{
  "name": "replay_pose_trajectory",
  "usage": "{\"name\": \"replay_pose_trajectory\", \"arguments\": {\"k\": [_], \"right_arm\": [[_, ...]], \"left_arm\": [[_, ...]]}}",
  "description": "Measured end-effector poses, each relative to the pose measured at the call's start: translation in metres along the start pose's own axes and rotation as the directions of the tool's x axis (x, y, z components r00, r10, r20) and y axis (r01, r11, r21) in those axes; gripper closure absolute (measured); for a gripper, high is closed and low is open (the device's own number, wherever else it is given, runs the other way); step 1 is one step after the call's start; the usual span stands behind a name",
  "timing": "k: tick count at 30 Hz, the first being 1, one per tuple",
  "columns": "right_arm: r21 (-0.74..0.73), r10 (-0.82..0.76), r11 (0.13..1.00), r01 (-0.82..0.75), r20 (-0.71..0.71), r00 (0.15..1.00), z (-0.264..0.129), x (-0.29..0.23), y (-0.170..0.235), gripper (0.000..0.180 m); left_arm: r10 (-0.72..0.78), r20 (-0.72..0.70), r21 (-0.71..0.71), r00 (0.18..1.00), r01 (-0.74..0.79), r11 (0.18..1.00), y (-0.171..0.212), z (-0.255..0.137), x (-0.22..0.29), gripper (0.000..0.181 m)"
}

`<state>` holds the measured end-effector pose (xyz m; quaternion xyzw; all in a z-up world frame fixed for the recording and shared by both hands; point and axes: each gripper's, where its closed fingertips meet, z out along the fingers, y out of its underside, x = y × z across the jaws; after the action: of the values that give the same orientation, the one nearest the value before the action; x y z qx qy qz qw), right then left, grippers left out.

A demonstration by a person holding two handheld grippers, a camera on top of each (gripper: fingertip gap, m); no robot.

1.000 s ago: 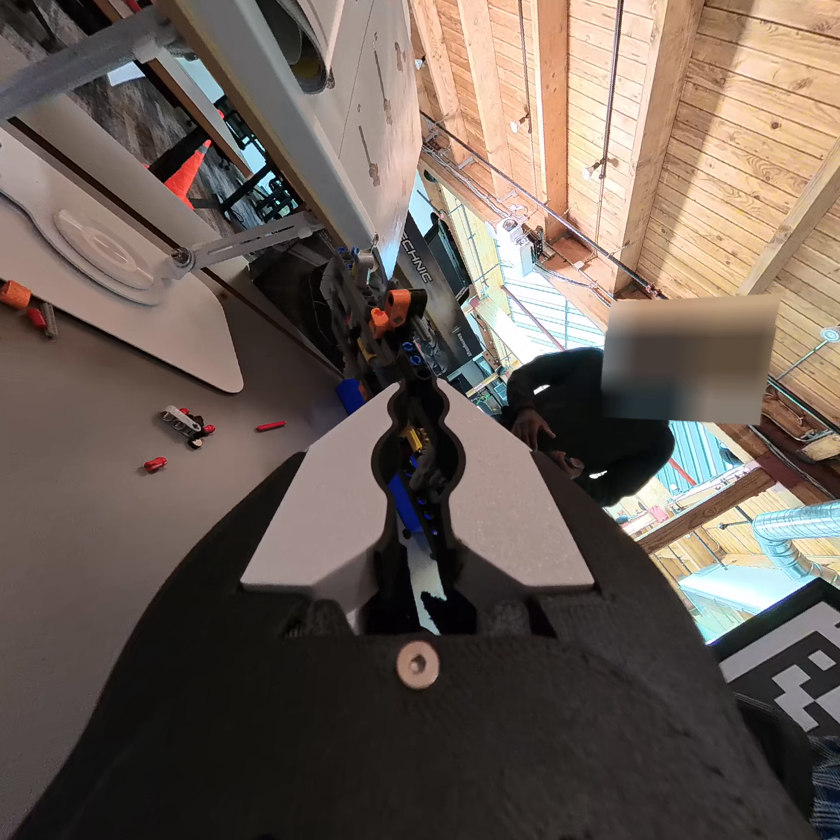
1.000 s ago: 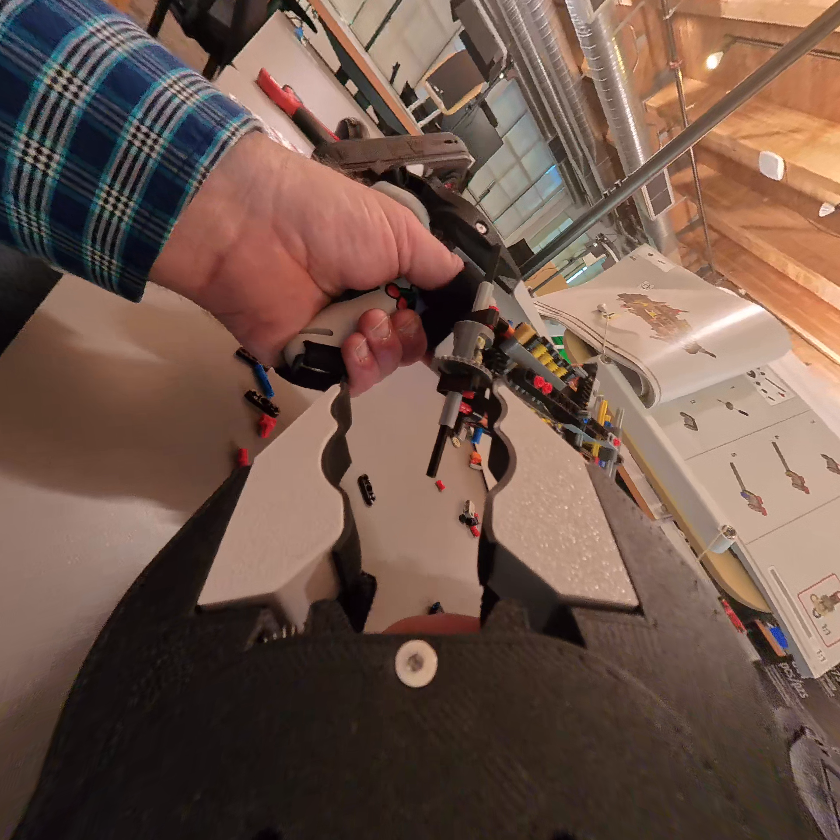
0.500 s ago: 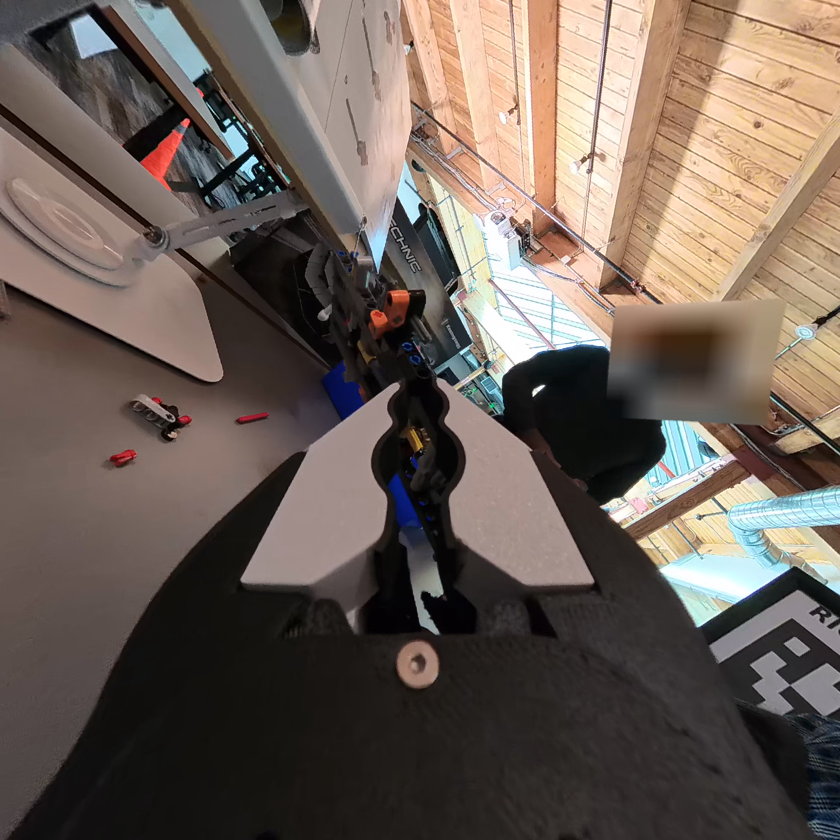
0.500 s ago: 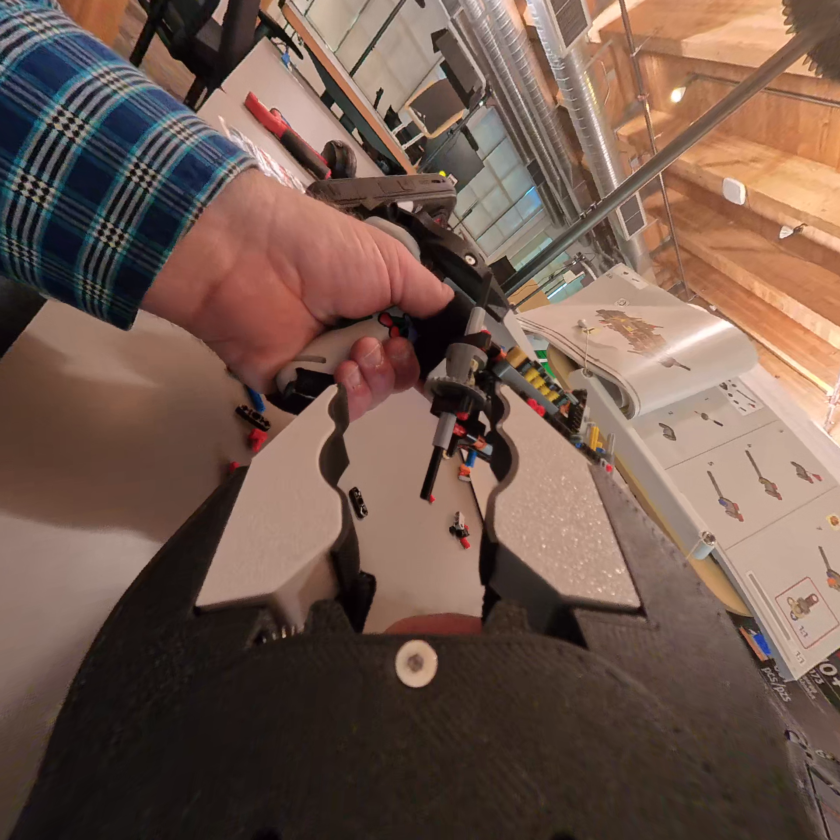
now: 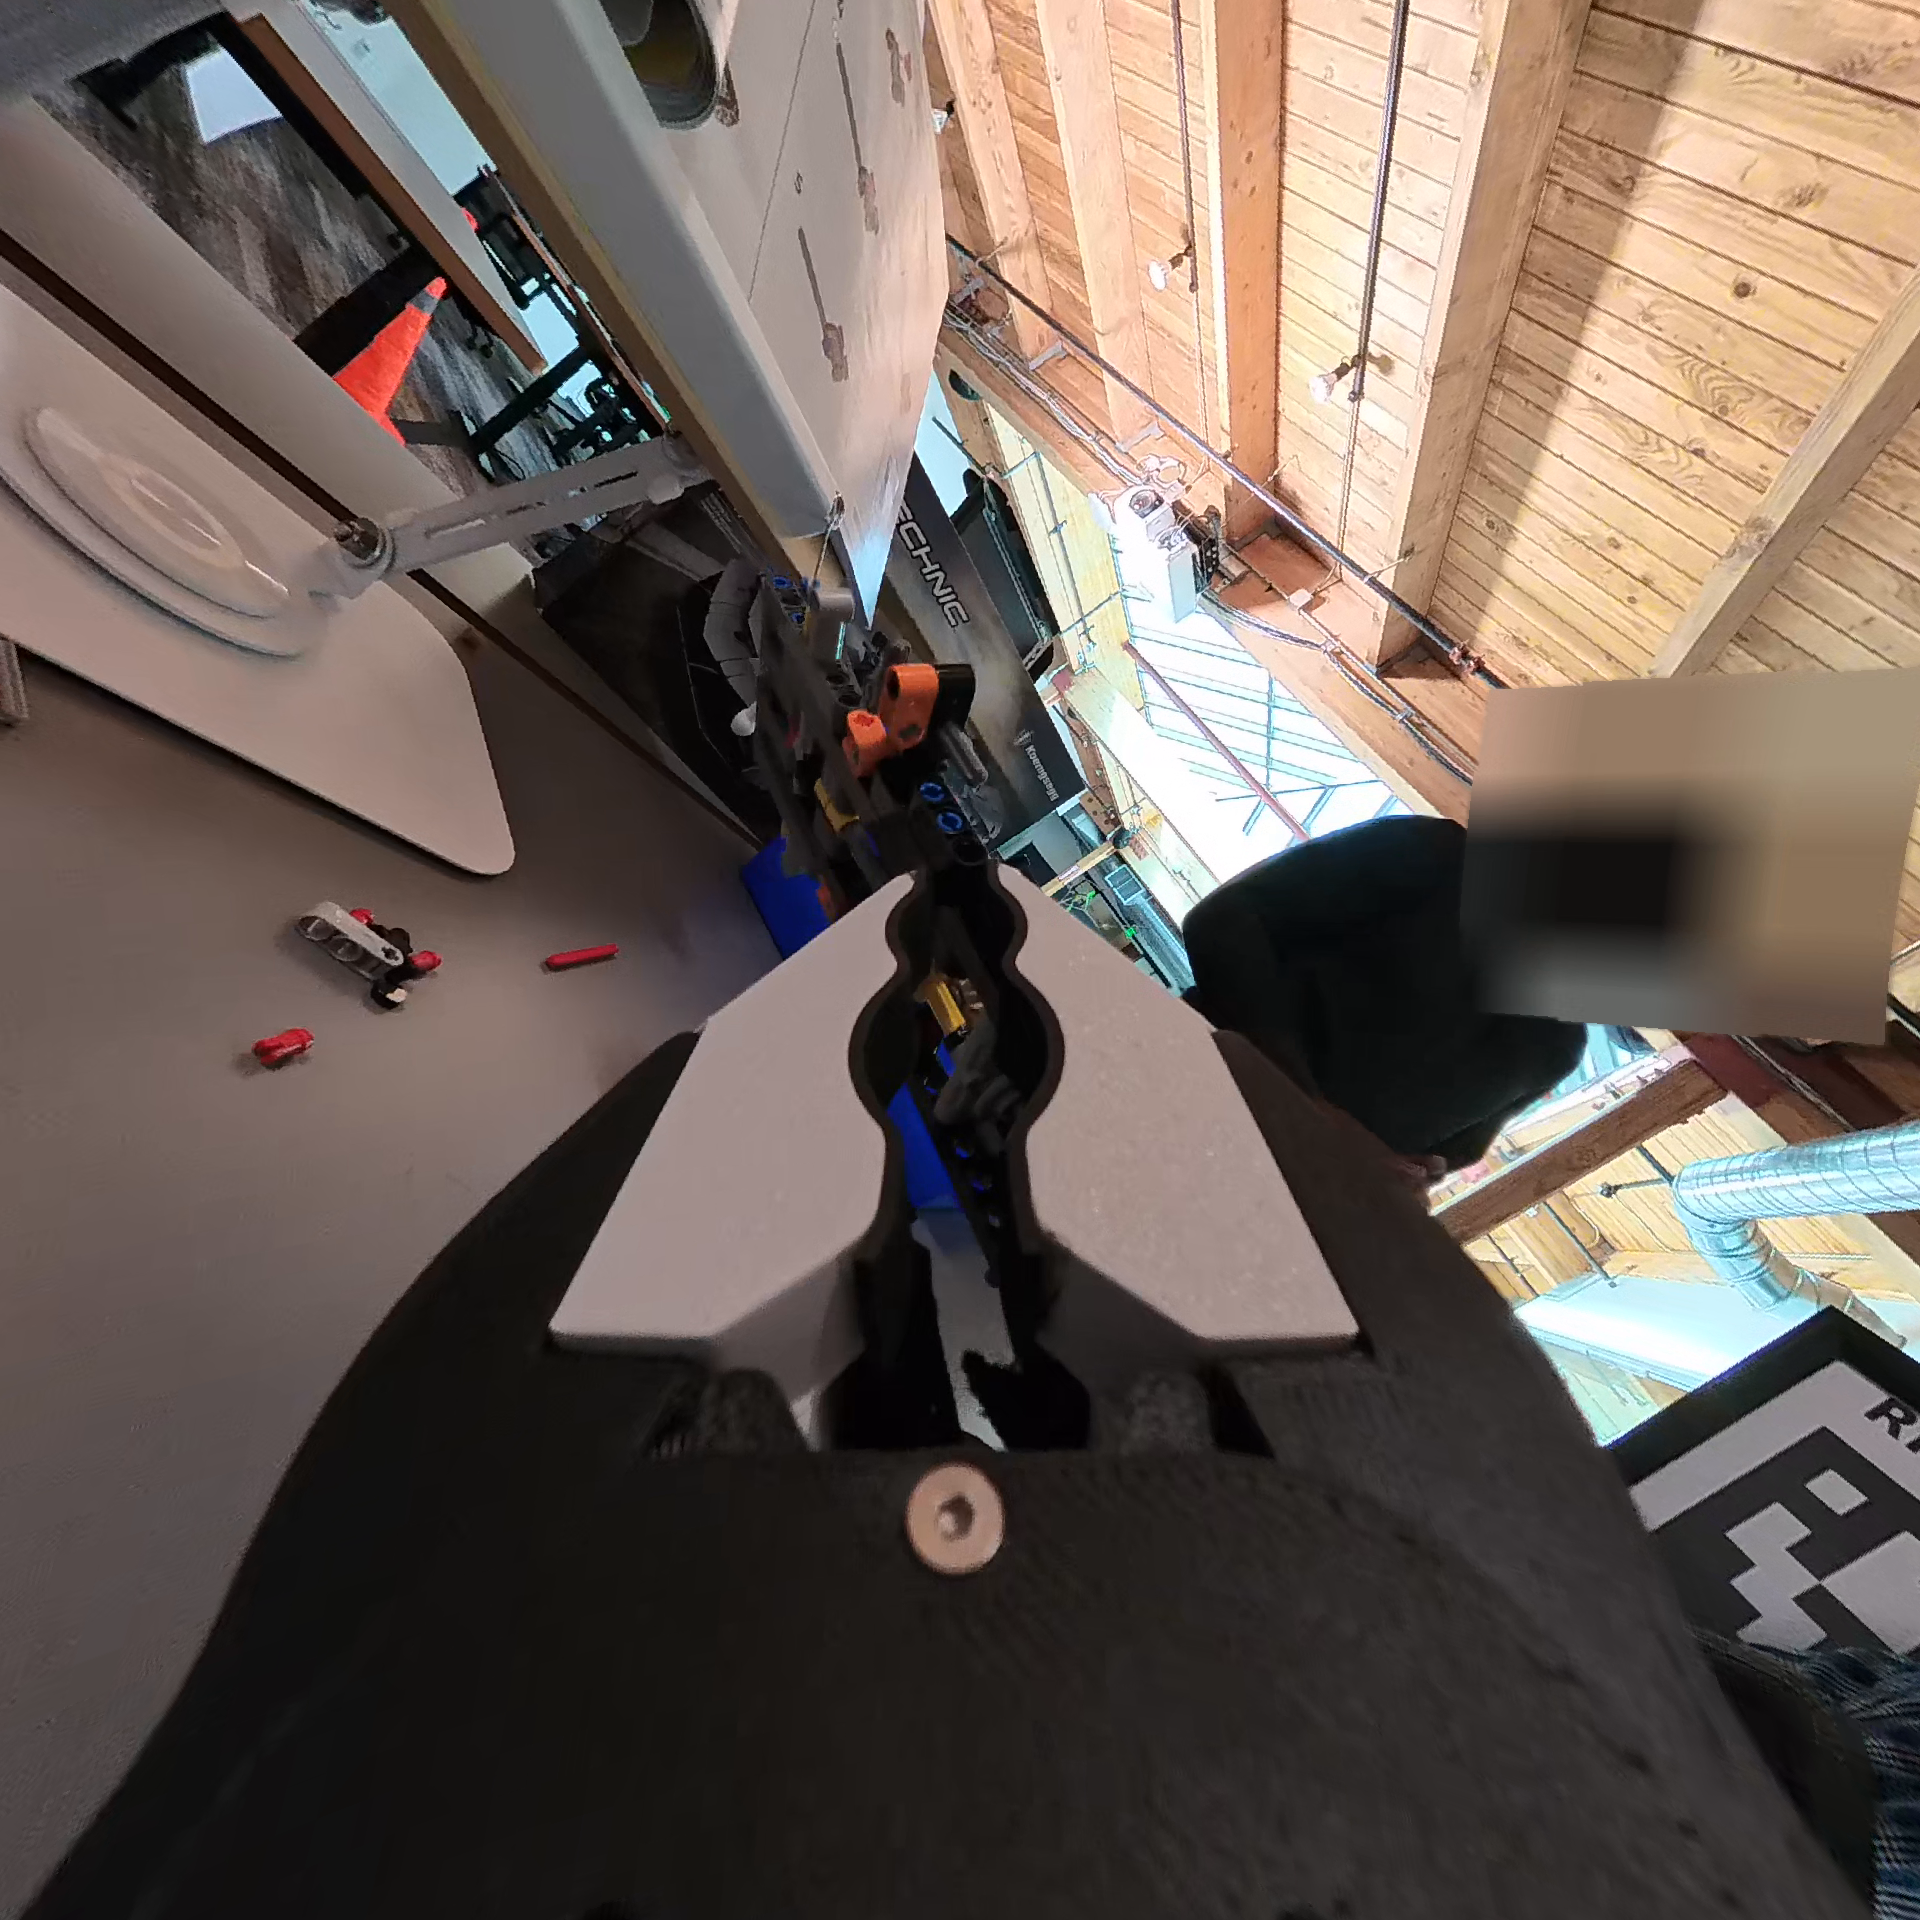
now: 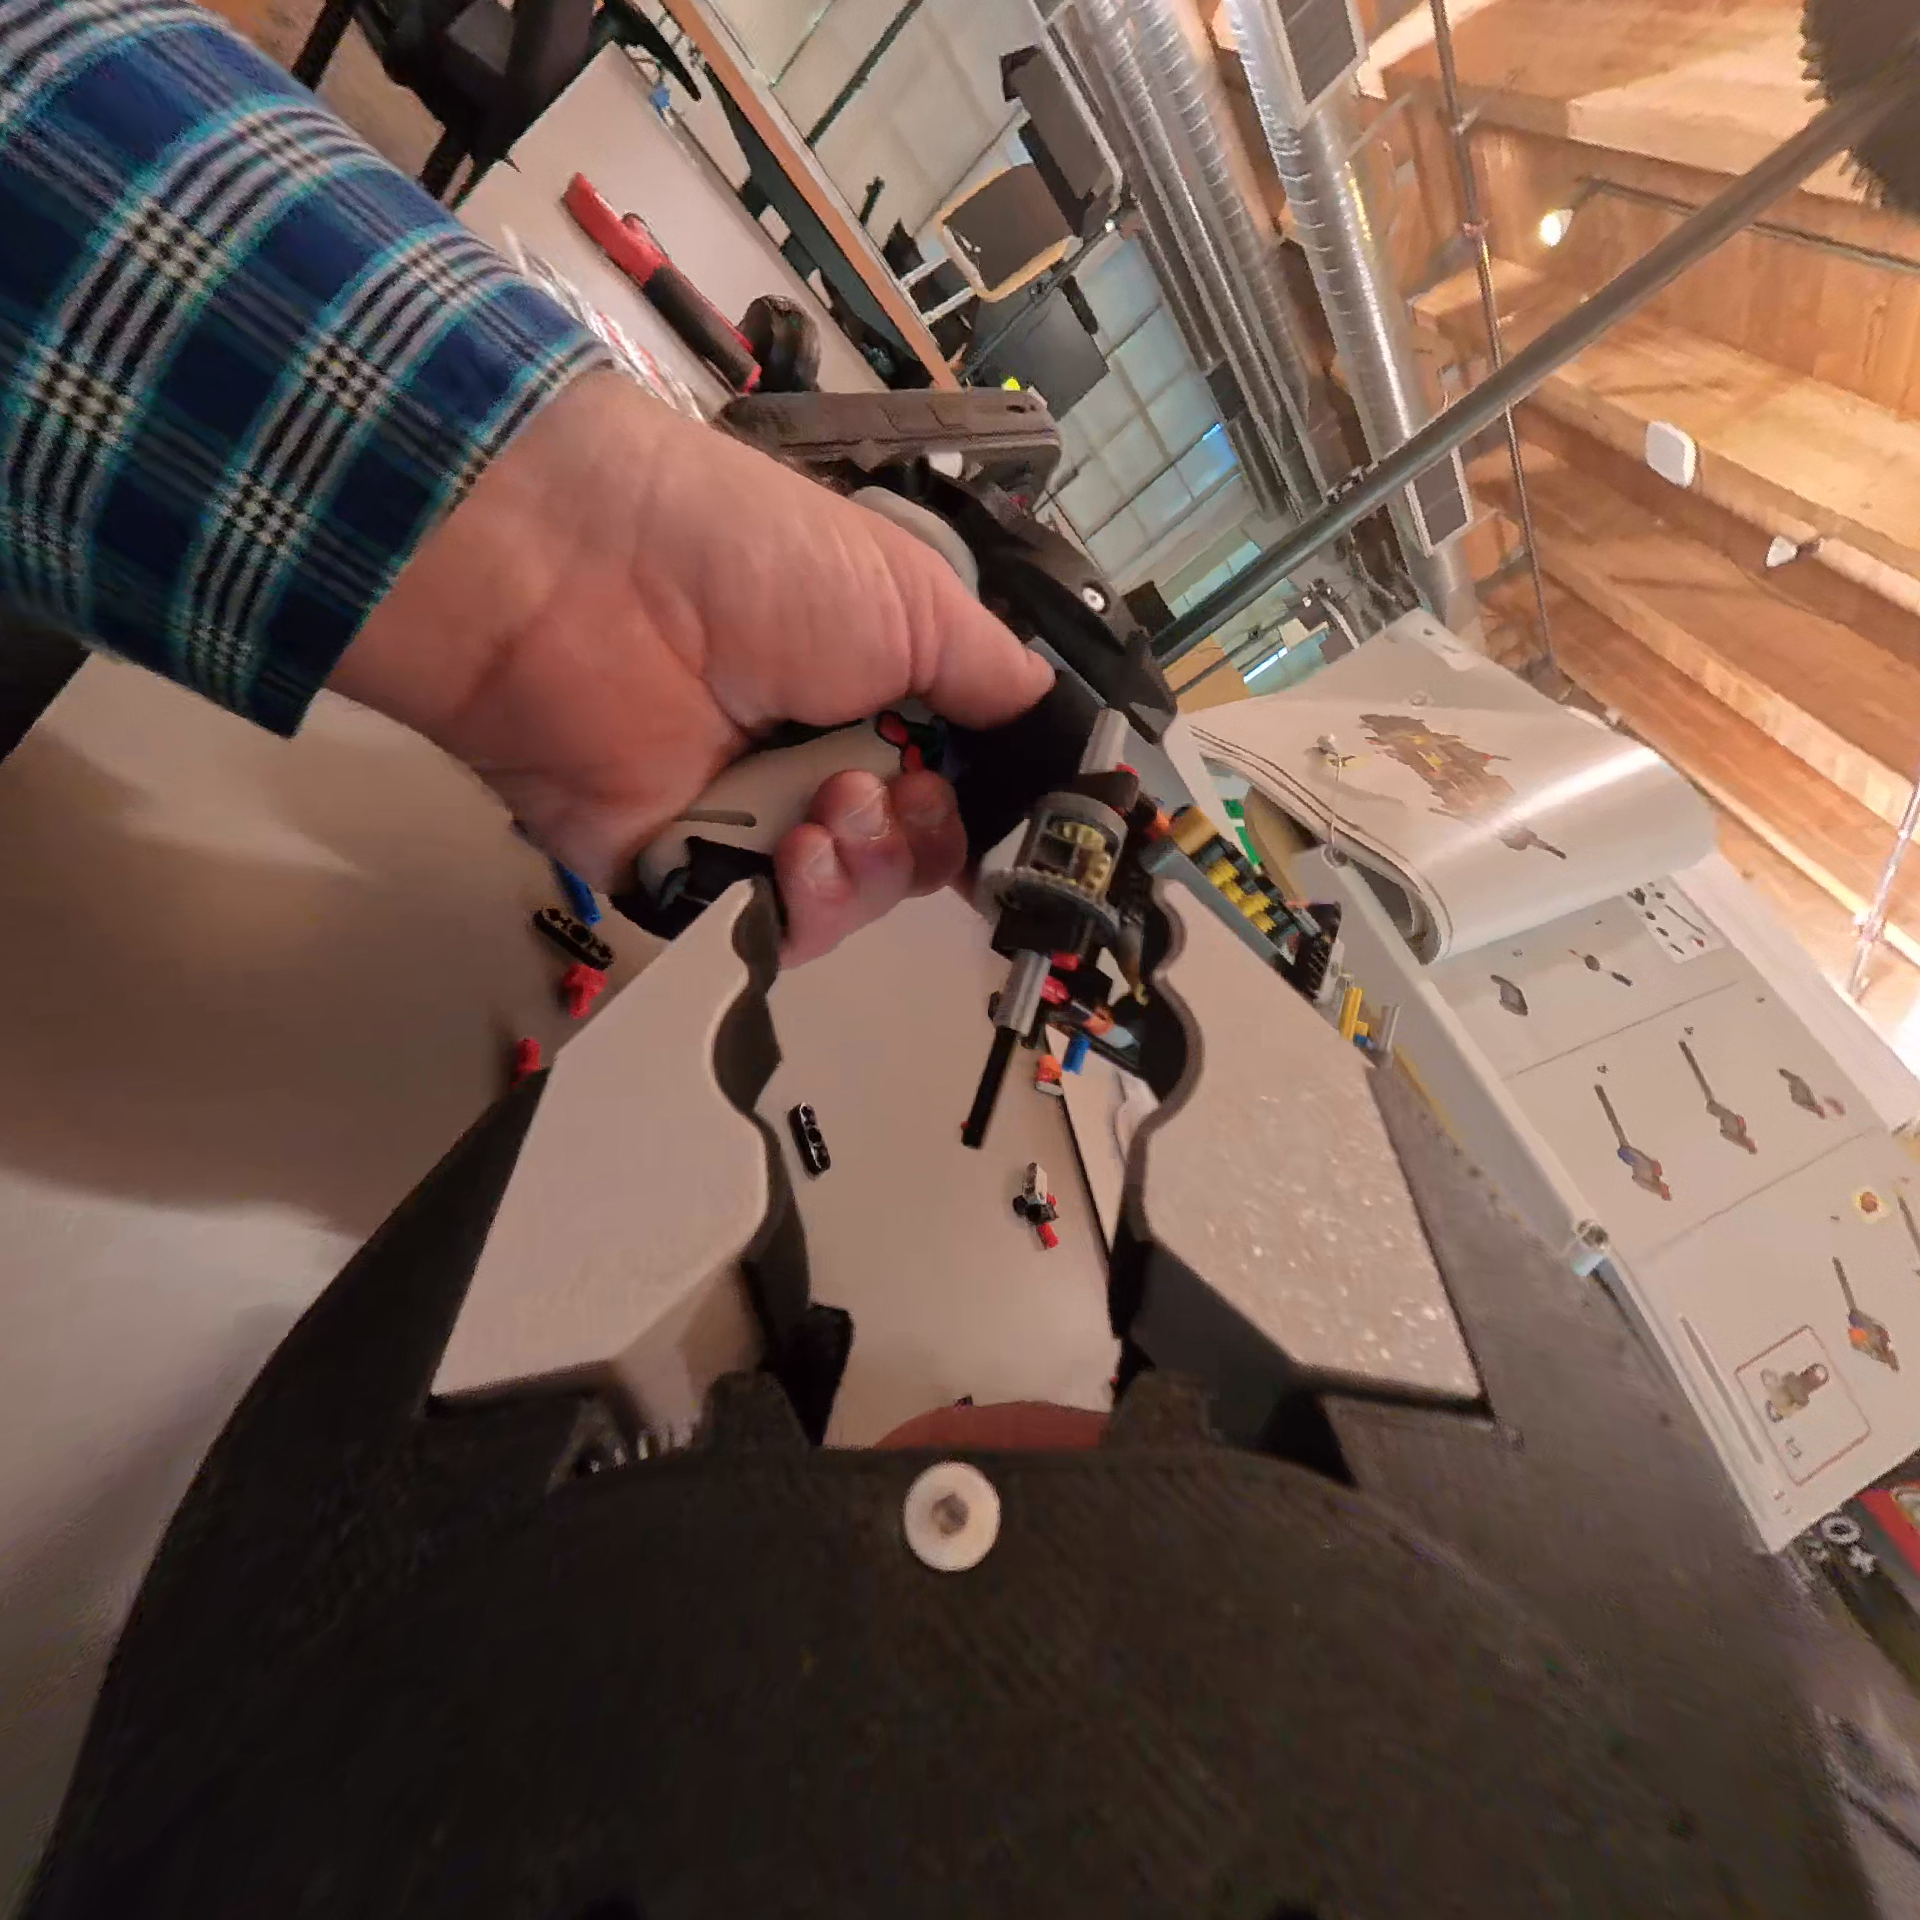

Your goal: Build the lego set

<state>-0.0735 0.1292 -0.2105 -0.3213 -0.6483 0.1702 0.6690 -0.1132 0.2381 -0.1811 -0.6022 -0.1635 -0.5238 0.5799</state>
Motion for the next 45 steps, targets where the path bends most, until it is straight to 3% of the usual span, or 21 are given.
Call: {"name": "replay_pose_trajectory", "arguments": {"k": [5,9,14,17,19,25,30,36,38,45], "right_arm": [[-0.011,-0.039,0.999,0.039,0.026,0.999,0.002,-0.009,0.002,0.115],[0.017,-0.058,0.998,0.057,0.073,0.996,0.001,-0.018,-0.003,0.128],[0.044,-0.069,0.997,0.066,0.059,0.996,-0.002,-0.015,-0.008,0.128],[0.009,-0.011,1.0,0.011,0.035,0.999,0.001,-0.008,-0.002,0.113],[-0.033,-0.009,0.999,0.01,0.028,1.0,0.005,-0.007,0.007,0.115],[0.037,-0.078,0.996,0.075,0.08,0.994,0.0,-0.022,-0.008,0.127],[0.021,-0.028,0.999,0.027,0.026,0.999,0.001,-0.009,-0.005,0.117],[0.015,-0.052,0.999,0.051,0.061,0.997,0.002,-0.018,-0.005,0.115],[0.033,-0.075,0.997,0.072,0.084,0.994,0.001,-0.024,-0.008,0.124],[-0.018,-0.009,1.0,0.01,0.029,1.0,0.004,-0.009,0.002,0.117]], "left_arm": [[0.0,0.004,0.0,1.0,0.0,1.0,0.0,0.0,0.0,0.174],[-0.003,0.01,0.003,1.0,0.003,1.0,0.0,-0.001,-0.003,0.174],[-0.01,0.004,-0.002,1.0,0.01,1.0,0.001,-0.001,-0.003,0.174],[-0.015,0.001,-0.002,1.0,0.015,1.0,0.001,-0.002,-0.003,0.174],[-0.015,-0.001,-0.002,1.0,0.015,1.0,0.001,-0.002,-0.003,0.174],[-0.016,0.003,0.001,1.0,0.016,1.0,0.001,-0.004,-0.004,0.174],[-0.016,0.001,-0.001,1.0,0.016,1.0,0.002,-0.003,-0.003,0.175],[-0.019,0.004,0.001,1.0,0.019,1.0,0.002,-0.004,-0.004,0.175],[-0.019,0.005,0.003,1.0,0.019,1.0,0.002,-0.005,-0.005,0.175],[-0.024,0.002,0.005,1.0,0.024,1.0,0.003,-0.004,-0.005,0.175]]}}
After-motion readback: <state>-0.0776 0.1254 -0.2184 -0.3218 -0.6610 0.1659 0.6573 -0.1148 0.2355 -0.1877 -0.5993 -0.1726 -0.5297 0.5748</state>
